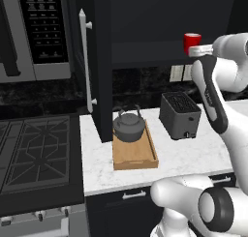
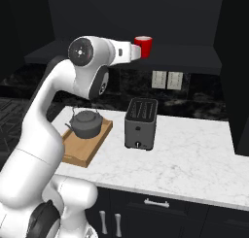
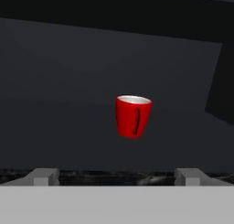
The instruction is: Pick the kettle from the counter and place it on the tray. Then pick the mug from the cabinet and place it on the tray. Then close the cabinet doors.
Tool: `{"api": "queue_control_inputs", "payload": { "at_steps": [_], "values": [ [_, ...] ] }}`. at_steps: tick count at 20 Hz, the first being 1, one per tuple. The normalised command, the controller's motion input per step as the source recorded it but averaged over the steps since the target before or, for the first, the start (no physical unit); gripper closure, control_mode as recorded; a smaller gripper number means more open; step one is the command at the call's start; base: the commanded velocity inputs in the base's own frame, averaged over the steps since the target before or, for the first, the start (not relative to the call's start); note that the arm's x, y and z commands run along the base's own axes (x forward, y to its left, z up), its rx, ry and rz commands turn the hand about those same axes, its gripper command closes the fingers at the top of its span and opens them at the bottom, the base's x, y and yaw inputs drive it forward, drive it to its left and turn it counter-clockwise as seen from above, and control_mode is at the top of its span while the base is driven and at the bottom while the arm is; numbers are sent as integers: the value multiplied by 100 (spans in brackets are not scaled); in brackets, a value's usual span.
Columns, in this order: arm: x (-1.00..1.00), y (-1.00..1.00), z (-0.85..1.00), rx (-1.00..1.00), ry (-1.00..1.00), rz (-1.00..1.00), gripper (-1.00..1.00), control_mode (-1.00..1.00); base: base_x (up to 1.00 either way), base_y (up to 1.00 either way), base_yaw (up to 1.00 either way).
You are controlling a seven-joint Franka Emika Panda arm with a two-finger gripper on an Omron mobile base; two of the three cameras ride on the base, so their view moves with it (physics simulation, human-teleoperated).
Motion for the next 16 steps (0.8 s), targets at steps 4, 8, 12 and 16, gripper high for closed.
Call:
{"api": "queue_control_inputs", "payload": {
  "at_steps": [4,8,12,16],
  "values": [
    [56,-36,0,3,0,0,-100,-100,0,0,0],
    [55,-11,-7,0,0,0,-100,-100,0,0,0],
    [54,0,-9,0,0,0,-100,-100,0,0,0],
    [58,-16,-11,0,0,0,-100,-100,0,0,0]
  ]
}}
